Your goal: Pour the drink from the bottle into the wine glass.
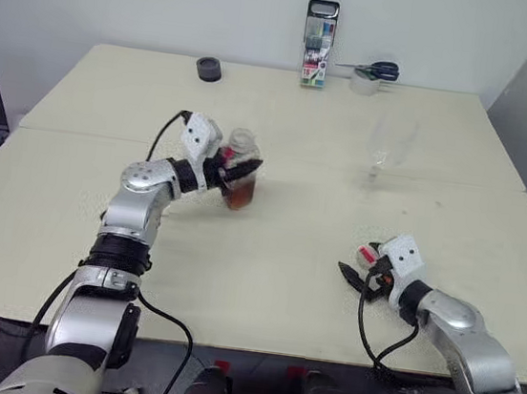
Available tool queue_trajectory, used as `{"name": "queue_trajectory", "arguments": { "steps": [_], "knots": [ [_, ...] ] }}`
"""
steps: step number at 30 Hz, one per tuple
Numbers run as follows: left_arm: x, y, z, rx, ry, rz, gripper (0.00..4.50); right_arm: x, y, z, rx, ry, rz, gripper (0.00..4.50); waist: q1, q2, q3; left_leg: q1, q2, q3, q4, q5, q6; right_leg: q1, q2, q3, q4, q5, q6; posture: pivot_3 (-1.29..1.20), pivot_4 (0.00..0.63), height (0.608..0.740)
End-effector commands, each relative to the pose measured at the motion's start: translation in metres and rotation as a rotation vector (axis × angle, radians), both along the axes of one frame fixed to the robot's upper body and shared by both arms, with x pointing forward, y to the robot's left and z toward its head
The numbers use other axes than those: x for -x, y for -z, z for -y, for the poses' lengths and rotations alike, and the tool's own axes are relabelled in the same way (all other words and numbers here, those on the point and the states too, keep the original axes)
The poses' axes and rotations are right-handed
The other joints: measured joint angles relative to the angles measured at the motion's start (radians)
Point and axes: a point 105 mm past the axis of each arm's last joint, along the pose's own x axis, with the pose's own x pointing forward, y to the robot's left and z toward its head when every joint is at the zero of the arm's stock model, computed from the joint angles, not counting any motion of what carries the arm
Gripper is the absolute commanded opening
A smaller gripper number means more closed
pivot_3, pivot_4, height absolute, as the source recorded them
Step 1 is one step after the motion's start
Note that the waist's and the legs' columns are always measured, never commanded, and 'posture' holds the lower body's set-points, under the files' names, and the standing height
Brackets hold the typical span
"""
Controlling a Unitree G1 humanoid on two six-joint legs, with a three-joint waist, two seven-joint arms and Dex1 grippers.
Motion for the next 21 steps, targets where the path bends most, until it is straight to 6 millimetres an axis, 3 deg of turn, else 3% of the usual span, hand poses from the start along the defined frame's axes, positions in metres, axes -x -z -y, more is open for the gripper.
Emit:
{"name": "queue_trajectory", "arguments": {
  "steps": [1,5,12,21],
  "knots": [
    [-0.011,-0.022,-0.025,0.021,-0.171,0.094,1.67,0.001,-0.047,-0.028,-0.064,-0.156,0.147,4.5,-0.001,0.0,0.0,0.0,0.0,0.0,0.0,0.0,0.0,0.0,0.0,0.0,0.0,0.0,0.0,0.0,0.15,0.74],
    [-0.019,-0.022,-0.051,0.061,-0.337,0.086,1.67,0.002,-0.074,-0.065,-0.156,-0.294,0.171,4.5,-0.005,0.0,0.0,0.0,0.001,-0.001,-0.001,0.0,0.0,-0.001,0.001,-0.001,0.0,0.0,0.0,0.0,0.15,0.74],
    [-0.021,-0.015,-0.086,0.13,-0.521,0.049,1.67,-0.006,-0.089,-0.115,-0.214,-0.4,0.17,4.5,-0.007,-0.001,0.0,-0.001,0.0,-0.001,-0.001,0.002,-0.003,-0.002,0.0,-0.002,0.001,0.0,0.0,0.0,0.15,0.74],
    [-0.019,0.004,-0.101,0.171,-0.601,-0.018,1.67,-0.006,-0.096,-0.141,-0.243,-0.459,0.175,4.5,-0.008,-0.001,-0.001,0.0,0.0,-0.001,-0.001,0.002,-0.004,-0.002,-0.001,-0.002,0.002,0.0,0.0,0.0,0.15,0.74]
  ]
}}
